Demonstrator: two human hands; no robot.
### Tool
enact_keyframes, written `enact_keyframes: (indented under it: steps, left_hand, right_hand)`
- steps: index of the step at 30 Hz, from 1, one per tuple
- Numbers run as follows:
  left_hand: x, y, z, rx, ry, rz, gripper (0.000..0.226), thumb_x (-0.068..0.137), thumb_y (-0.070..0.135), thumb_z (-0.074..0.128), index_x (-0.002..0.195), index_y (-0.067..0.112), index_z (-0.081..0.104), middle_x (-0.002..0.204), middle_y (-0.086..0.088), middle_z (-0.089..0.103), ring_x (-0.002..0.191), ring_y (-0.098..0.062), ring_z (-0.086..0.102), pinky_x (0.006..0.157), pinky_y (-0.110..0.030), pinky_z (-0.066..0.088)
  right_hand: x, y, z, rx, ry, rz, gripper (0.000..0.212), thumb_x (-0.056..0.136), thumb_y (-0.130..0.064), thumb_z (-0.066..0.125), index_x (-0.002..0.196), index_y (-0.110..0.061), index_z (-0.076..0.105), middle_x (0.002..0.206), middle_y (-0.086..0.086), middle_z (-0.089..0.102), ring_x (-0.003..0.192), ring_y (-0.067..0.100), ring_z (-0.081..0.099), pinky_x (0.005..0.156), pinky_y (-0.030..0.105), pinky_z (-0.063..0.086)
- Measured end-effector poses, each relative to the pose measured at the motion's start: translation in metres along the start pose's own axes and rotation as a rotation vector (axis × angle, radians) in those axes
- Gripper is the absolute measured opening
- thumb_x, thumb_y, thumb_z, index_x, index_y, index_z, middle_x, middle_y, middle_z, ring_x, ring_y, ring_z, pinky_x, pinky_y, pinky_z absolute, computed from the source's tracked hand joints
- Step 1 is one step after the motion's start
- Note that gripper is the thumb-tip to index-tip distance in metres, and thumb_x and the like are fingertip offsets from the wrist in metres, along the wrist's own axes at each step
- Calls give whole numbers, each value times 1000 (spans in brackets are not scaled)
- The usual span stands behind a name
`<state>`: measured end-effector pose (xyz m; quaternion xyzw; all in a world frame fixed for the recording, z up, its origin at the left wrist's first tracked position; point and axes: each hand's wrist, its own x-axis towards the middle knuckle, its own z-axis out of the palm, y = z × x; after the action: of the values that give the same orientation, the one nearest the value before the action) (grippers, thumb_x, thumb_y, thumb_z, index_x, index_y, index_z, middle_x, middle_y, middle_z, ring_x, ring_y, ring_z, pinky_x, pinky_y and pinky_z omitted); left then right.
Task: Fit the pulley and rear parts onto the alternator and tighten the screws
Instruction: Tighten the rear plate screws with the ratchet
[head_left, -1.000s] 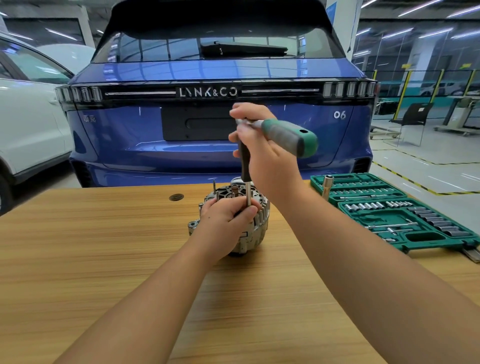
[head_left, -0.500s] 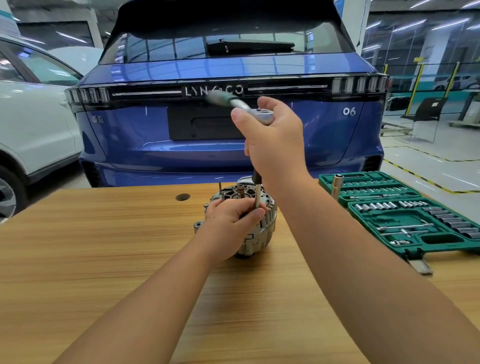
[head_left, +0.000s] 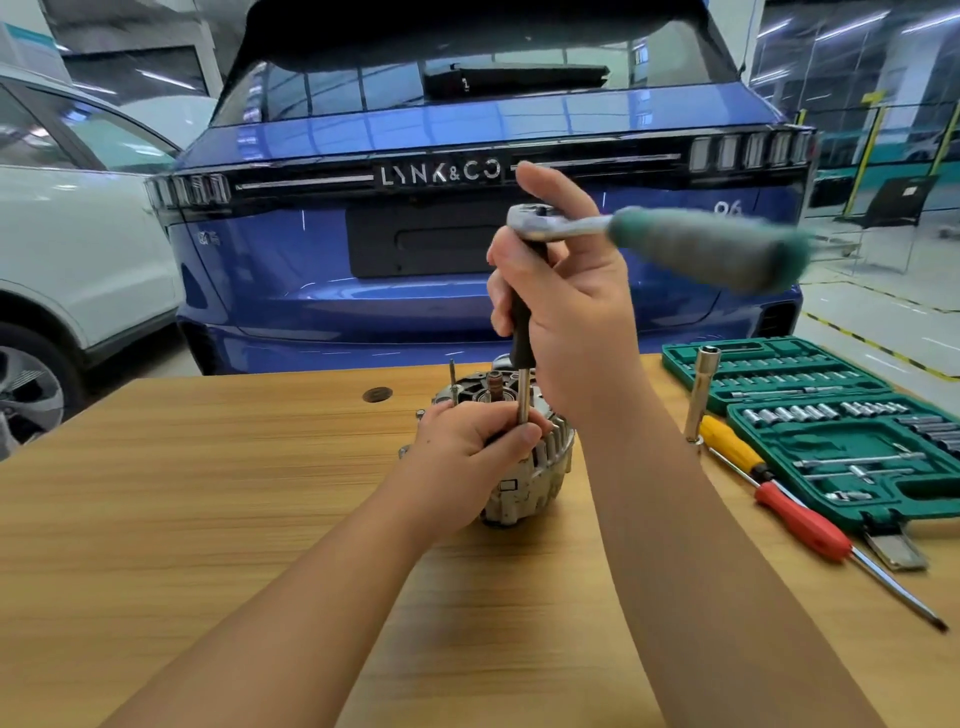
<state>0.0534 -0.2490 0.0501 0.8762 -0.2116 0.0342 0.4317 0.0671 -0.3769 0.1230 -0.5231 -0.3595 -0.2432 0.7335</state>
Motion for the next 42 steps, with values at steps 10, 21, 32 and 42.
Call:
enact_keyframes:
  steps: [10,21,32,42]
  left_hand:
    - [-2,-1,6,40,48,60,23,103,37,48,98,52,65,105,46,56,106,30,37,119,-49,17]
    - [0,-1,17,50,117,85,22,104,35,47,95,48,62,103,38,59,97,38,32,111,-31,3]
    - [1,7,5,276,75,192,13,103,36,48,105,48,51,90,32,55,96,37,29,112,-43,30]
    - [6,-4,18,364,218,314,30,102,47,35,105,37,64,82,25,60,85,3,54,102,-30,24]
  right_hand:
    - [3,-13,-4,323,-59,285,64,85,-46,71,137,-16,48,83,5,57,65,17,47,59,32,37]
    - [0,-9,-13,196,4,126,34,99,-5,55,127,-24,54,87,5,65,63,16,52,58,27,45]
    - [4,3,-18,353,-189,95,38,100,-25,41,131,-26,62,91,10,60,66,19,51,57,28,46]
    - [3,-11,-6,-39,256,176,20,89,-26,73,90,-9,61,58,-6,48,48,10,38,46,25,33]
